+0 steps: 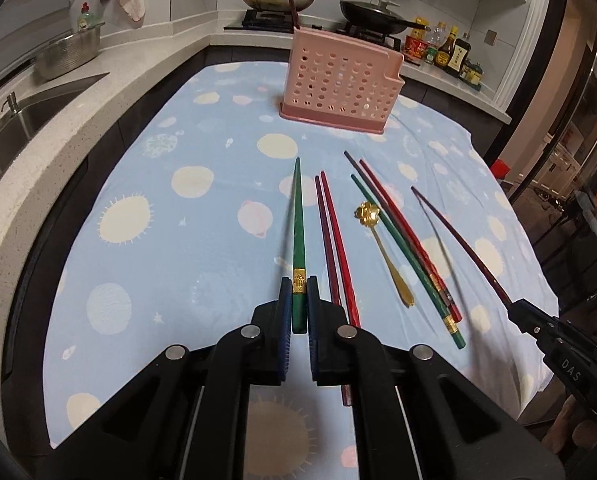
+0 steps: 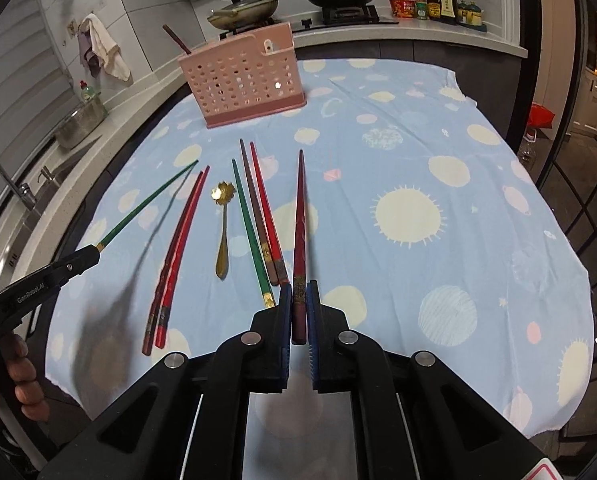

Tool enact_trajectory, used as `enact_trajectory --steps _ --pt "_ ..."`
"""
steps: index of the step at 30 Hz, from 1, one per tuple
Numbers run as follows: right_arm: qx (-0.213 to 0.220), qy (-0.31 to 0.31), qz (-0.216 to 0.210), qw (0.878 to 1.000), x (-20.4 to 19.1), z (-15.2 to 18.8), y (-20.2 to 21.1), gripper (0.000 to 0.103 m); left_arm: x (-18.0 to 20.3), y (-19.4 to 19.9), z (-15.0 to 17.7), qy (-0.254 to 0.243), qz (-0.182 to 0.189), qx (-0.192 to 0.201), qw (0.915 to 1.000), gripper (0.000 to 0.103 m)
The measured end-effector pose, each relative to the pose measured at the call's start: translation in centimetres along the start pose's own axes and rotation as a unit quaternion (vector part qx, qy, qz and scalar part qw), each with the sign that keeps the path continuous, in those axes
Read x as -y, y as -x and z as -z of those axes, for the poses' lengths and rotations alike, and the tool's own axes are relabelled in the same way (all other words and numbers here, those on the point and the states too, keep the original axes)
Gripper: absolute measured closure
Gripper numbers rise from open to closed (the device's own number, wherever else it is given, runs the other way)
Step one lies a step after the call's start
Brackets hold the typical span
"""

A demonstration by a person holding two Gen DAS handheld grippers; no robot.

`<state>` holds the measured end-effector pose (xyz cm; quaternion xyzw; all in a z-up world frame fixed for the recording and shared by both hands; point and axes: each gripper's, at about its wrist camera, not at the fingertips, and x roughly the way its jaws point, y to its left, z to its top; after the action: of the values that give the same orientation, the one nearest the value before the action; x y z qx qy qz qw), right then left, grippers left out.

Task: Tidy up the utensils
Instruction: 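Carry both chopsticks up and insert them into the pink holder, opening both tools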

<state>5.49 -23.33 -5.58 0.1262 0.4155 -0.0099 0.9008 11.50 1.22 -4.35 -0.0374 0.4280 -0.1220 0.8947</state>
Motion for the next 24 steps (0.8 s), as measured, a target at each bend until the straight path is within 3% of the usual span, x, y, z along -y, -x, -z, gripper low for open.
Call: enact_trajectory --steps 12,24 --pt "0.106 -0.017 -0.027 0.994 0.1 -7.7 6.2 0.096 0.3 6.7 -7.1 0.005 0.015 0.103 0.9945 0.096" --pt "0.171 -0.017 -0.041 0.984 0.1 -15.4 7.3 0.096 1.4 9.0 -15.8 -0.007 0.025 0.183 0.9827 0.096"
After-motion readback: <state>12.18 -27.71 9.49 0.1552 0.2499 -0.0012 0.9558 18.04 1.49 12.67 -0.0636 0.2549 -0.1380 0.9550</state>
